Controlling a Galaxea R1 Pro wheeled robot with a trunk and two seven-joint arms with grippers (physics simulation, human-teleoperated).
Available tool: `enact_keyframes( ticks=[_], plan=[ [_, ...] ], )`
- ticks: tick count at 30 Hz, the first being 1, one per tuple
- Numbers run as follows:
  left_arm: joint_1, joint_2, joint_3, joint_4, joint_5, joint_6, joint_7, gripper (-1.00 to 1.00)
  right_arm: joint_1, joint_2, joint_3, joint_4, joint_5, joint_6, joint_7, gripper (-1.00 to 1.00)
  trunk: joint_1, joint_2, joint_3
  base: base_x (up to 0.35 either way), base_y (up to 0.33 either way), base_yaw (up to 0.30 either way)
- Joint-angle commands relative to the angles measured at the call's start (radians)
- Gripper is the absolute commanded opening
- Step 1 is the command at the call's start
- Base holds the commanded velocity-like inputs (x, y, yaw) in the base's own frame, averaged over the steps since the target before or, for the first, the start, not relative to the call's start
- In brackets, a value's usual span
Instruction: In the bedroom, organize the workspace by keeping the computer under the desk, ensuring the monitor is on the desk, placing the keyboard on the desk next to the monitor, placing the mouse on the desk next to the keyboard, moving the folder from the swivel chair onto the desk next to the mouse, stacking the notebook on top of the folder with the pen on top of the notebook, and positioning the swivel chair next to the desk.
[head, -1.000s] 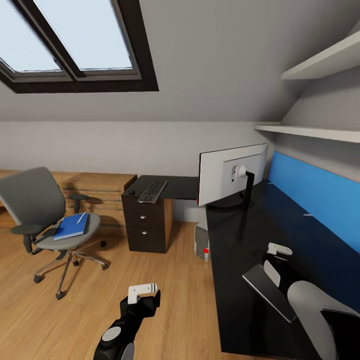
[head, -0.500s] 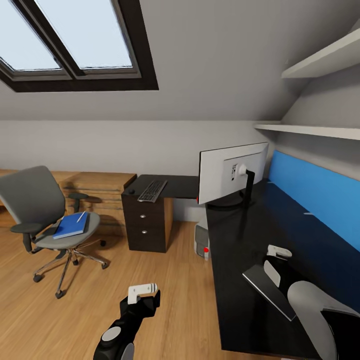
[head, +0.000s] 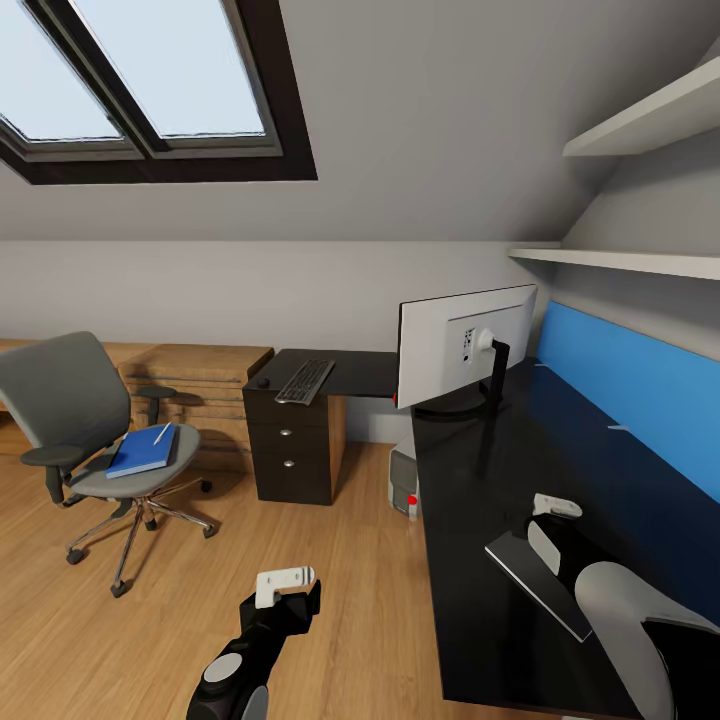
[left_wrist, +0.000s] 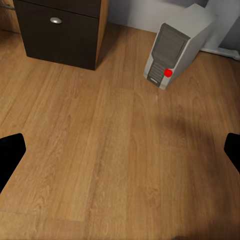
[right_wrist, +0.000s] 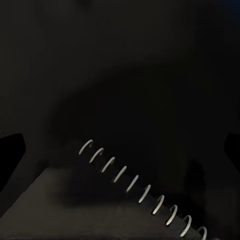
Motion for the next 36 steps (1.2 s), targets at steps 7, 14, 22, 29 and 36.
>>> enact_keyframes(
  ticks=[7,14,22,29,36],
  plan=[
    [-0.001,-0.002,-0.002,-0.002,0.011,0.003,0.009,1.0,0.0,0.0,0.0,-0.002,0.019,0.027,-0.004,1.0,0.015,-0.029,-0.014,0.0,0.0,0.0],
    [-0.001,0.0,-0.001,-0.002,0.011,0.005,0.009,1.0,-0.001,0.0,0.0,-0.002,0.023,0.029,-0.004,1.0,0.015,-0.029,-0.014,0.0,0.0,0.0],
    [-0.001,0.002,-0.001,-0.001,0.011,0.005,0.009,1.0,0.0,0.0,0.0,-0.002,0.024,0.03,-0.004,1.0,0.015,-0.029,-0.014,0.0,0.0,0.0],
    [-0.001,0.005,0.0,0.0,0.011,0.004,0.009,1.0,0.0,0.0,0.0,-0.002,0.025,0.049,-0.004,1.0,0.015,-0.029,-0.014,-0.062,0.0,0.0],
    [-0.001,0.005,0.0,0.0,0.011,0.003,0.009,1.0,-0.001,0.0,0.0,-0.003,0.026,0.054,-0.004,1.0,0.015,-0.029,-0.014,-0.185,0.0,0.0]
  ],
)
